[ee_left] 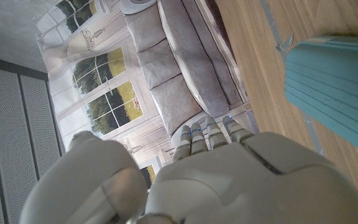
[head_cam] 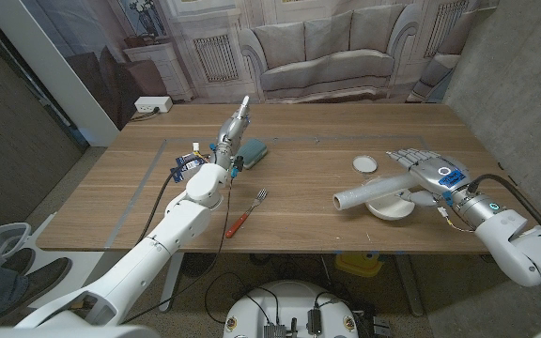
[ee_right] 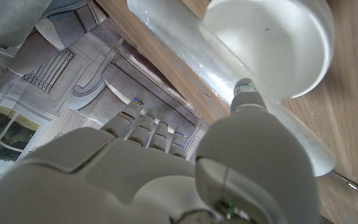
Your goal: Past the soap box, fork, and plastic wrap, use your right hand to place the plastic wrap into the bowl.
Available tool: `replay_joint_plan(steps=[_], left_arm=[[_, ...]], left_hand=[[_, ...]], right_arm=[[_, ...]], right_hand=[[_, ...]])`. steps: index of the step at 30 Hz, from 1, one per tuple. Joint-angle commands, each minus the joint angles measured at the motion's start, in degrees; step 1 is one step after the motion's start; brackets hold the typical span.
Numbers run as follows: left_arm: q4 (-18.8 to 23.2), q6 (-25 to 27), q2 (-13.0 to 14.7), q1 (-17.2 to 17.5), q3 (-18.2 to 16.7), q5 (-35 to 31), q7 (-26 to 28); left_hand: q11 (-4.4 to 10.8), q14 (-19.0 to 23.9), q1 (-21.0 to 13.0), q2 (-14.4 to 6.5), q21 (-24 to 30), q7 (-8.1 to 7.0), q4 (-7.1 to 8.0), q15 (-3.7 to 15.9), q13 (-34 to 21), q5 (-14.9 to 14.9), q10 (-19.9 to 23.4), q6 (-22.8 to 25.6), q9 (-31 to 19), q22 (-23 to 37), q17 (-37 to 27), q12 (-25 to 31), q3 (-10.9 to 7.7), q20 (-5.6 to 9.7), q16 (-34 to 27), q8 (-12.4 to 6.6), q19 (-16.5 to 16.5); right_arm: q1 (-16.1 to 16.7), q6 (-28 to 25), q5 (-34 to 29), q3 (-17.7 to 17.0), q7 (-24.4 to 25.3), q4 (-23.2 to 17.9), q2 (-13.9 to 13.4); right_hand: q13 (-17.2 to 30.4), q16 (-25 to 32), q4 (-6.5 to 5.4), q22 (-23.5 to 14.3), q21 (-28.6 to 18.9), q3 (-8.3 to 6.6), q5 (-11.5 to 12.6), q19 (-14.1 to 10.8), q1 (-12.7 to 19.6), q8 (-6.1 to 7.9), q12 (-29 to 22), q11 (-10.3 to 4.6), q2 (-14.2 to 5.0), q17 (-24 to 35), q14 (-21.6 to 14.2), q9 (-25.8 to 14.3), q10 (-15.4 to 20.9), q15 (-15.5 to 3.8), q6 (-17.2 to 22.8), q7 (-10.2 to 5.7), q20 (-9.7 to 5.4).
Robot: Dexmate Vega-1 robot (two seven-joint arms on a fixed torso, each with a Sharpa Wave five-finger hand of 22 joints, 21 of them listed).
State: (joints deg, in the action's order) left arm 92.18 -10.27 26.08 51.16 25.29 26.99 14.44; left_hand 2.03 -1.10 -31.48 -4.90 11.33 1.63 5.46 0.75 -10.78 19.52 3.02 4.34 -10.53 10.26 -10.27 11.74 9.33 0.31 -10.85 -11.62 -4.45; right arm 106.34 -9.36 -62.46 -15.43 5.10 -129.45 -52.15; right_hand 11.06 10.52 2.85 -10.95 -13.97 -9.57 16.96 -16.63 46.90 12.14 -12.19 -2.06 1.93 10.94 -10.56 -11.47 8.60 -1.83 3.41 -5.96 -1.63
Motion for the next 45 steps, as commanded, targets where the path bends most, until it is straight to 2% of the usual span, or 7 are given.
replay_joint_plan(steps=[1, 14, 22, 28, 37, 45], left_arm=[[0.5, 0.2, 0.8, 0.0, -0.5, 0.4, -0.7], [1.5, 0.5, 2.3, 0.2, -1.3, 1.3, -1.9], [3.0, 1.0, 4.1, 1.1, -2.4, 2.0, -2.6], [3.6, 1.3, 5.3, 1.2, -2.9, 2.3, -3.2], [3.6, 0.9, 6.7, 1.4, -4.1, 3.0, -4.4], [3.8, 0.7, 7.7, 1.7, -5.1, 3.6, -4.9]], left_hand=[[0.11, -0.3, -0.5, 0.0, 0.1, 0.11, 0.01, 0.13, -0.2, -0.2, 0.1, 0.4, -0.3, 0.1, -0.2, -0.2, 0.57, -0.13, 0.1, 0.19, 0.0], [0.00, -0.4, -0.6, 0.0, 0.1, 0.10, 0.00, 0.09, -0.2, -0.3, 0.2, 0.4, -0.3, 0.1, -0.2, -0.1, 0.72, -0.13, 0.1, 0.19, 0.0], [0.13, -0.4, -0.6, 0.0, 0.1, 0.14, 0.00, 0.12, -0.2, -0.3, 0.3, 0.4, -0.3, 0.1, -0.2, -0.1, 0.80, -0.13, 0.1, 0.21, 0.0], [0.12, -0.4, -0.7, -0.1, 0.1, 0.13, 0.00, 0.08, -0.2, -0.3, 0.2, 0.4, -0.3, 0.1, -0.2, -0.1, 0.87, -0.13, 0.1, 0.20, -0.1], [0.10, -0.4, -0.7, -0.1, 0.1, 0.11, 0.00, 0.08, -0.2, -0.3, 0.2, 0.4, -0.3, 0.1, -0.2, -0.1, 0.99, -0.11, 0.1, 0.21, -0.1], [0.05, -0.4, -0.8, -0.1, 0.1, 0.09, -0.01, 0.09, -0.2, -0.3, 0.3, 0.4, -0.3, 0.1, -0.2, -0.1, 1.08, -0.10, 0.1, 0.22, -0.1]], right_arm=[[-0.2, 2.8, -0.9, -1.9, 0.9, -1.4, 4.9], [-0.3, 3.8, -2.2, -1.8, 3.4, -3.2, 8.7], [-0.9, 2.7, -4.0, -0.3, 4.2, -4.8, 10.6], [-2.1, 2.4, -4.8, 1.2, 4.3, -4.8, 10.5], [-6.2, -0.2, -6.6, 5.3, 4.3, -4.2, 9.5], [-7.4, -2.7, -7.6, 7.1, 5.1, -4.5, 8.8]], right_hand=[[0.2, 0.5, -0.23, -0.1, 0.1, -0.03, 0.5, -0.6, -0.6, 0.27, -0.4, -0.34, -0.18, 0.2, -0.2, -0.1, 0.6, -0.30, 0.5, -0.19, -0.23], [0.2, 0.7, -0.52, -0.1, 0.0, 0.13, 1.0, -1.1, -1.1, 0.48, -0.8, -0.09, -0.45, 0.1, -0.9, 0.0, 1.6, -0.06, 1.4, -0.16, -0.77], [0.2, 0.7, -0.70, -0.1, 0.1, 0.13, 1.1, -1.2, -1.4, 0.56, -0.9, -0.20, -0.74, 0.1, -0.9, 0.0, 1.9, -0.01, 1.8, -0.30, -0.88], [0.2, 0.9, -0.79, -0.1, 0.0, 0.15, 1.2, -1.5, -1.6, 0.63, -1.0, -0.21, -0.90, 0.1, -1.4, 0.0, 2.1, 0.01, 2.2, -0.31, -0.80], [0.2, 1.0, -0.93, -0.1, -0.1, 0.17, 1.3, -2.1, -1.9, 0.69, -1.3, -0.49, -1.16, 0.1, -2.0, 0.0, 2.8, -0.62, 2.6, -0.57, -0.70], [0.2, 1.0, -0.98, -0.1, -0.1, 0.20, 1.4, -2.3, -2.1, 0.73, -1.4, -0.61, -1.28, 0.1, -2.4, 0.0, 3.3, -0.91, 3.0, -0.59, -0.75]])
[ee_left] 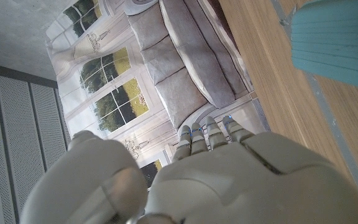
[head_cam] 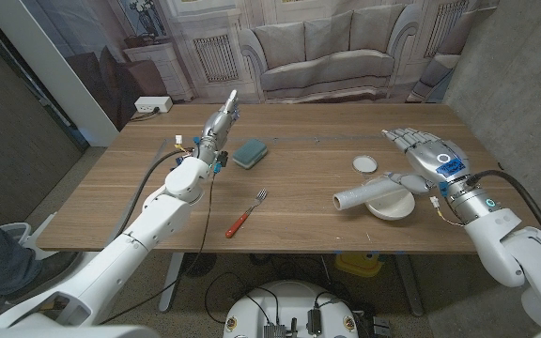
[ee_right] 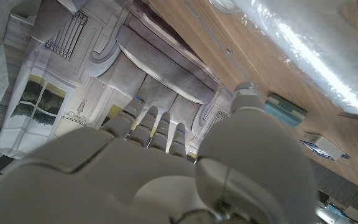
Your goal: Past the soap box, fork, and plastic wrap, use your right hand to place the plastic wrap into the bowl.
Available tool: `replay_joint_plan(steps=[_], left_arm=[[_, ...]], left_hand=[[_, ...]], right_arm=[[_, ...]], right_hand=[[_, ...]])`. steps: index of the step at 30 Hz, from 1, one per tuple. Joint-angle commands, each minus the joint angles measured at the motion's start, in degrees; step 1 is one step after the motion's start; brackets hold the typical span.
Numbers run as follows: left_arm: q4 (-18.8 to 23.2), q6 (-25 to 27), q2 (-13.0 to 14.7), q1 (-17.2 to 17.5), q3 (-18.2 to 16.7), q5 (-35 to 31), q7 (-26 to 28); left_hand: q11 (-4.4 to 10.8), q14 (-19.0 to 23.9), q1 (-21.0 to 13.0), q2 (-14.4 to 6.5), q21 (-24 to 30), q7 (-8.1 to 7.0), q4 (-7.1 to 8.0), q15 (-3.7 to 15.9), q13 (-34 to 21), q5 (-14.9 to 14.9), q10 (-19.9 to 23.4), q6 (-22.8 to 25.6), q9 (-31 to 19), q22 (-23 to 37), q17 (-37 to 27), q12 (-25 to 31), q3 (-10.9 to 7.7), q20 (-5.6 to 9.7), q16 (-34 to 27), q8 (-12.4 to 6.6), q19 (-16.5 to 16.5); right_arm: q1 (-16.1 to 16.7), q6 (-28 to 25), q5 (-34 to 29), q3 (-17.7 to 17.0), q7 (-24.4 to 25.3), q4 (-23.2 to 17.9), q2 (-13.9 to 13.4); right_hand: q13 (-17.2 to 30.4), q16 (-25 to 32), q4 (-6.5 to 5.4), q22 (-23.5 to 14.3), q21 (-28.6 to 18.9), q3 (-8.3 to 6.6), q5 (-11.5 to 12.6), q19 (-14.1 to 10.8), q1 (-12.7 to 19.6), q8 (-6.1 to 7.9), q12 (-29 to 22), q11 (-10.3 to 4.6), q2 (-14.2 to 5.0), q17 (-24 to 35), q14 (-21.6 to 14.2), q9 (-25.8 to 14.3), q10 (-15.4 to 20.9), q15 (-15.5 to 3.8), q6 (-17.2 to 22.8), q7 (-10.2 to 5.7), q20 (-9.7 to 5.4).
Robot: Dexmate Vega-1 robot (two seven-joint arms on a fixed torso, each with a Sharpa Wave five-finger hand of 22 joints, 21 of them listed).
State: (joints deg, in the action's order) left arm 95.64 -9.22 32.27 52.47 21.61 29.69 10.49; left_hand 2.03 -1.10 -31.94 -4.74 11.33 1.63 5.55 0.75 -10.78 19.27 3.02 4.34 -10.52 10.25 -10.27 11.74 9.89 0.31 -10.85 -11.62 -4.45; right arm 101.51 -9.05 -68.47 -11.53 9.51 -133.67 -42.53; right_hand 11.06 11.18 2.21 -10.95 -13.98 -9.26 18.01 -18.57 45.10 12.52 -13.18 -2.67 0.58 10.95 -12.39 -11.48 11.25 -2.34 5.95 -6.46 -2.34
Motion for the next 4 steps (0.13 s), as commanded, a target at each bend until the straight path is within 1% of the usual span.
replay_joint_plan(steps=[1, 4], left_arm=[[0.3, -0.5, 1.5, 0.4, -1.5, 1.0, -1.0], [0.1, -0.6, 1.6, 0.4, -1.5, 1.1, -1.2]], left_hand=[[0.04, -0.4, -0.3, -0.3, 0.1, 0.08, -0.09, 0.11, -0.2, -0.1, 0.2, 0.4, -0.3, 0.1, -0.2, -0.1, 0.53, -0.13, 0.1, 0.23, -0.1], [0.08, -0.4, -0.4, -0.3, 0.1, 0.06, -0.09, 0.11, -0.2, -0.1, 0.2, 0.4, -0.3, 0.1, -0.2, -0.1, 0.57, -0.11, 0.1, 0.22, -0.1]], right_arm=[[-2.6, -3.4, -1.6, 3.4, 0.6, -0.3, -0.9], [-2.7, -4.0, -1.8, 3.6, 0.8, -0.3, -1.2]], right_hand=[[0.2, 0.4, -0.35, -0.1, -0.1, -0.11, 0.4, -0.4, -0.3, 0.34, -0.4, 0.02, 0.06, 0.1, -0.7, 0.0, 0.6, -0.46, 0.5, -0.10, -0.04], [0.2, 0.5, -0.36, -0.1, -0.2, -0.10, 0.4, -0.5, -0.4, 0.36, -0.4, -0.08, 0.02, 0.1, -0.9, 0.0, 0.6, -0.64, 0.6, -0.14, -0.04]])
